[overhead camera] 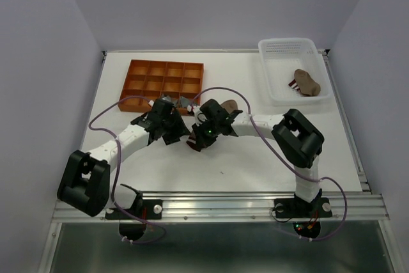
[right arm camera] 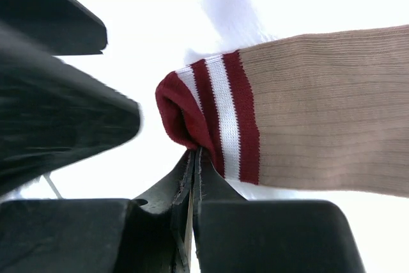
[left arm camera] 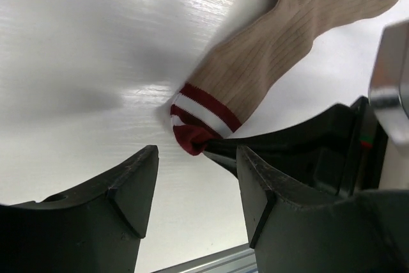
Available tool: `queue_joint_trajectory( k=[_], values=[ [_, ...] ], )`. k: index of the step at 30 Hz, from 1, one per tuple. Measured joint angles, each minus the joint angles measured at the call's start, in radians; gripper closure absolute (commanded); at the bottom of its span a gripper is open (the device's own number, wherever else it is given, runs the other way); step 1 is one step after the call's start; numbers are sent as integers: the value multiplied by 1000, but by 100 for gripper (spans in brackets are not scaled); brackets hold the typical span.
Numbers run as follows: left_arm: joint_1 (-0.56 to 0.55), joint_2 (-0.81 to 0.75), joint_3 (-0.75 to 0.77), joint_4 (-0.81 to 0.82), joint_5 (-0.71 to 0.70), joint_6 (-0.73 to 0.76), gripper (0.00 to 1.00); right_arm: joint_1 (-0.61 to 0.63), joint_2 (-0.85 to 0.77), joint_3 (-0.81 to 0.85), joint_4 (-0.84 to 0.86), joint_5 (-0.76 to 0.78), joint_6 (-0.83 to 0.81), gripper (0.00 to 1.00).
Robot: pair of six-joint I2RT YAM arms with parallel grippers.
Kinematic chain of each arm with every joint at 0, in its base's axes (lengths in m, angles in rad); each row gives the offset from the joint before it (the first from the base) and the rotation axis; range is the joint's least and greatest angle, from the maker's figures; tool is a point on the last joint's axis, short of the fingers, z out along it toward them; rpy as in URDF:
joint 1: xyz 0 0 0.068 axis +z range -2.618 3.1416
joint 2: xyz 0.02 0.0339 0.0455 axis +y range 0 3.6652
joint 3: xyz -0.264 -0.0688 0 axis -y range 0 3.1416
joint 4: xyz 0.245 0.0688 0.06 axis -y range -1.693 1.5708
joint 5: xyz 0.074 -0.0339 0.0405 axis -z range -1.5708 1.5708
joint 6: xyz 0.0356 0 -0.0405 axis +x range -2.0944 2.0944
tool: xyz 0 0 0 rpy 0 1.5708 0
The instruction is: Roll the socks
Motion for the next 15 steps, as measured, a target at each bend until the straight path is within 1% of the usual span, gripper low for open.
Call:
queue_joint_trajectory(
  k=[5, 10, 15],
  values=[
    [0, -62, -66, 27, -30, -27, 37, -36, 39, 16, 2, -116, 71, 99],
    [0, -68, -130, 63, -18, -35, 37, -72, 62, 17, 3, -214, 144, 99],
    [-3, -65, -156, 119, 8, -37, 37, -115, 89, 17, 12, -289, 226, 99]
  ],
)
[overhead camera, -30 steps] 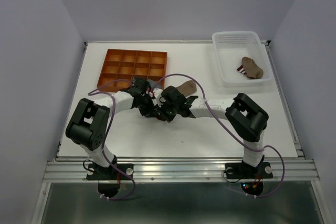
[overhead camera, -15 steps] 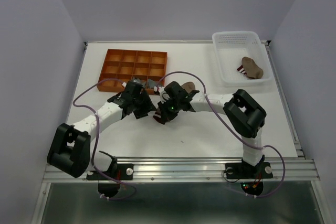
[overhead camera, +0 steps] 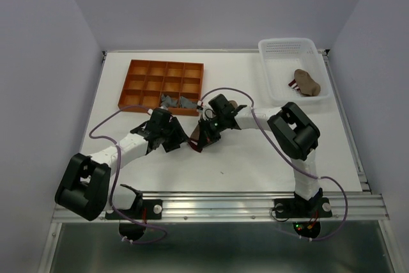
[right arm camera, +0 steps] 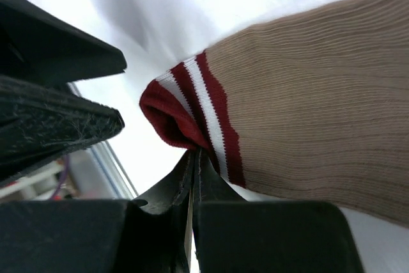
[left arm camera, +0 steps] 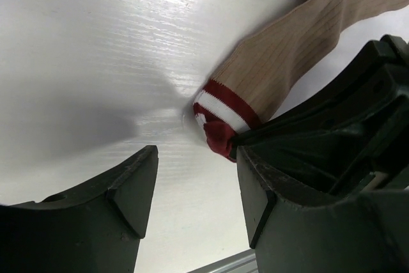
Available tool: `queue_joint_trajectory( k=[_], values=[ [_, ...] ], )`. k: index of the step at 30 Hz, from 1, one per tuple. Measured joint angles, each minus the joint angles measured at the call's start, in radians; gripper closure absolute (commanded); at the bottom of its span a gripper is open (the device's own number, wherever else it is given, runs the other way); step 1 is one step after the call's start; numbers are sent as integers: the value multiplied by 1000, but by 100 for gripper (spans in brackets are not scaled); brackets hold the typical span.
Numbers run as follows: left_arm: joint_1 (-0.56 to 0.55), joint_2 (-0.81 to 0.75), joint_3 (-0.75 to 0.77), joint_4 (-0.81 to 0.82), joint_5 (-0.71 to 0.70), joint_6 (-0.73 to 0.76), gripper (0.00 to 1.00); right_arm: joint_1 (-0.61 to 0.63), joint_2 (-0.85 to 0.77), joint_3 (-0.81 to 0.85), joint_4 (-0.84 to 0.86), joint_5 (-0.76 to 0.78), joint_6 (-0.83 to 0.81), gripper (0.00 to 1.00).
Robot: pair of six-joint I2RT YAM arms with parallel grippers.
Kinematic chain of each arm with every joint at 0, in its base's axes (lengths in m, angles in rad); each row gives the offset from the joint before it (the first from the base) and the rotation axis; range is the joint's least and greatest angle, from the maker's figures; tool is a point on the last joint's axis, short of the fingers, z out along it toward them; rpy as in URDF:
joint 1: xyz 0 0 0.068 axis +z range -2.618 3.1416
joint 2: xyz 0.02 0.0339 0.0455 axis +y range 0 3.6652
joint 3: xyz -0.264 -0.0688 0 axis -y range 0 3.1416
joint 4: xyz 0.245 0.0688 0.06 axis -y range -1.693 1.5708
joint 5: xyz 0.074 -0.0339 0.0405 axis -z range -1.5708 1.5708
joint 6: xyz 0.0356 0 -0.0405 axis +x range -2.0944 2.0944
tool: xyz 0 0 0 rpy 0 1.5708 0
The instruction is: Roll the socks
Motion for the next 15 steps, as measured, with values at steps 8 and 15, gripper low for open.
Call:
queue_joint_trajectory(
  k=[8, 15],
  values=[
    [-17, 47, -14, 87, 29, 2, 42, -42, 52, 14, 20, -102, 103, 99],
    [-31, 136, -14, 155, 47, 15, 52, -57, 62, 21, 19, -119, 134, 99]
  ],
)
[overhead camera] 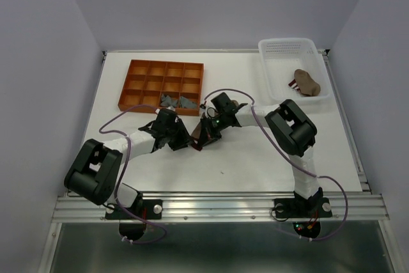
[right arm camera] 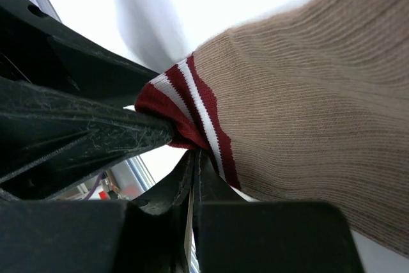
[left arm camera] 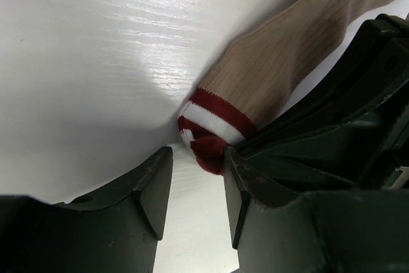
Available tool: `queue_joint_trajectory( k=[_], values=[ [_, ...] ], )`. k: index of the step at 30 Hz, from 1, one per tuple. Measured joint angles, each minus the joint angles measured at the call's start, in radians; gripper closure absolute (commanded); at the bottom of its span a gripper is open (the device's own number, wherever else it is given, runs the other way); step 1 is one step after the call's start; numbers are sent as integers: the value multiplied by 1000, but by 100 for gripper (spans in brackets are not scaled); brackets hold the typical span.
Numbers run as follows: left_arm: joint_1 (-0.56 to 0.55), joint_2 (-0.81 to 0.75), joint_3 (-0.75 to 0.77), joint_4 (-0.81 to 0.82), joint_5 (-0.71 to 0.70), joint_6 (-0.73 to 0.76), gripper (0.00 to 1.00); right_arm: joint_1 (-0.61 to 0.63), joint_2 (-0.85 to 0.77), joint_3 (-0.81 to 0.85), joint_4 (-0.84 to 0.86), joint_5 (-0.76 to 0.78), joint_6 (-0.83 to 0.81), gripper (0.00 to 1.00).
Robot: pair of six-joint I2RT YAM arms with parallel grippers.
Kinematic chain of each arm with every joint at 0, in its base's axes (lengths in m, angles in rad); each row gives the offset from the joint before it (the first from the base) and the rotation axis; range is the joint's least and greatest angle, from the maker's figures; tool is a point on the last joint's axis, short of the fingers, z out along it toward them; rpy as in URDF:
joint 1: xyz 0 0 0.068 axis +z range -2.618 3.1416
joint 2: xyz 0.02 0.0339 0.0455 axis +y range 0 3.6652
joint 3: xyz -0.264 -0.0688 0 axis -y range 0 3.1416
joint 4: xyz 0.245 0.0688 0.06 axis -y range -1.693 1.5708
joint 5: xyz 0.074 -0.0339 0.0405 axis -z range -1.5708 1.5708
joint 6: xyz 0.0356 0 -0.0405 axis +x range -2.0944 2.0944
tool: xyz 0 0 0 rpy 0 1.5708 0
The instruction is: Roll the socks
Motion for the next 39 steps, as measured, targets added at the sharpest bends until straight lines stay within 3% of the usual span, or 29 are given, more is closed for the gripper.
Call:
queue_joint_trajectory(
  k=[8, 16, 21, 22, 36, 39],
  values=[
    [0, 5, 1, 25, -4, 0, 52, -15, 10, 10, 0, -5, 18, 99],
    [0, -101, -58, 60, 9, 2, 52, -25, 11, 10, 0, -5, 31, 99],
    [-2, -117, -80, 76, 12, 7, 63, -29, 13, 10, 0, -6, 32, 99],
    [-3, -116, -80, 77, 10, 10, 69, -29, 13, 10, 0, -7, 32, 99],
    [-4, -32, -11, 58, -24, 56, 69, -30, 14, 10, 1, -12, 32, 99],
    [-4, -17, -2, 63, -23, 64, 74, -31, 15, 10, 0, -15, 32, 99]
  ],
)
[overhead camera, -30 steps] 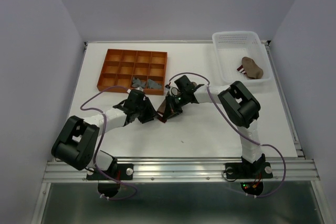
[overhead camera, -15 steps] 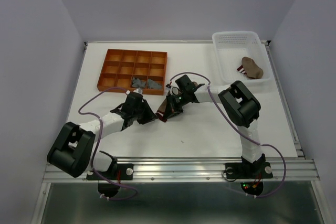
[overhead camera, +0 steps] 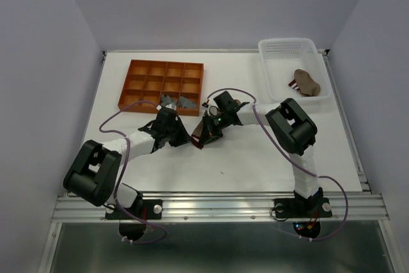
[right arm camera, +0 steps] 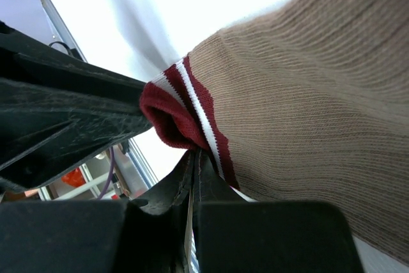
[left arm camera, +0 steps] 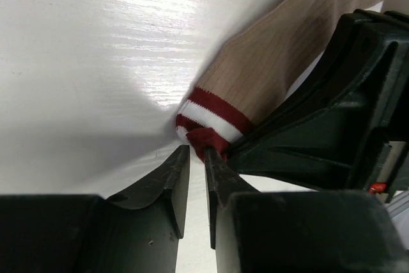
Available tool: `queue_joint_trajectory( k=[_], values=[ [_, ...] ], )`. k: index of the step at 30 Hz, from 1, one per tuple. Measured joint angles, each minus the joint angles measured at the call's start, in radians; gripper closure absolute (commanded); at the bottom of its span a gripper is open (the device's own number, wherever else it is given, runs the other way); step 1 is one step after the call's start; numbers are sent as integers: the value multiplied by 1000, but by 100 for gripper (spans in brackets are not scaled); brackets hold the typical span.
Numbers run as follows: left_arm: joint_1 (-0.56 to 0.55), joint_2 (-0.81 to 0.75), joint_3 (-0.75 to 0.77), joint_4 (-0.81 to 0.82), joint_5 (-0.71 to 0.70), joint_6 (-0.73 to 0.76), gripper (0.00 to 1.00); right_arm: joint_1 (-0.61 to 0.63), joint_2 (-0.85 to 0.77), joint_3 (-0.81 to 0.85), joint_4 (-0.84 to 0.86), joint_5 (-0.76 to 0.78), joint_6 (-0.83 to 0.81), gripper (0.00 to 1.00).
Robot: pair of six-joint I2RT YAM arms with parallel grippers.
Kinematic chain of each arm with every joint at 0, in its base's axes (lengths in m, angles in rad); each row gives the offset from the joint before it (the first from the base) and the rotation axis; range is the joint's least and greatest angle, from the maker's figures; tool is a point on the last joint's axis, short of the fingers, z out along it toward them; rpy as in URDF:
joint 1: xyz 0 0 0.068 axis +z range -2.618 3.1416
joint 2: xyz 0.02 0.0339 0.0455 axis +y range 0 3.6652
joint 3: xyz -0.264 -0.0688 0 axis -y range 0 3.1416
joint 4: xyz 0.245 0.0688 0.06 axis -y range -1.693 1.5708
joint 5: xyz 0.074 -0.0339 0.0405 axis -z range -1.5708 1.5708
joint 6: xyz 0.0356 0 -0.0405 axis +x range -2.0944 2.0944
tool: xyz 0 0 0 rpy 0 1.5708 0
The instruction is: Roll the socks
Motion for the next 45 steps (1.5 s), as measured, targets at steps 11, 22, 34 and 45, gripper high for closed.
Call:
queue_joint_trajectory(
  k=[11, 22, 34, 45],
  values=[
    [-2, 74, 28, 2, 6, 10, 71, -5, 3, 0, 0, -9, -1, 99],
    [-16, 166, 103, 17, 21, 8, 100, -6, 14, 2, 4, -31, -8, 99],
    [-26, 178, 146, -61, -5, 2, 100, -4, -21, 0, -18, 42, -89, 77],
    [-26, 176, 211, -286, 26, -5, 100, 112, -351, -168, 48, 319, -356, 67]
  ],
)
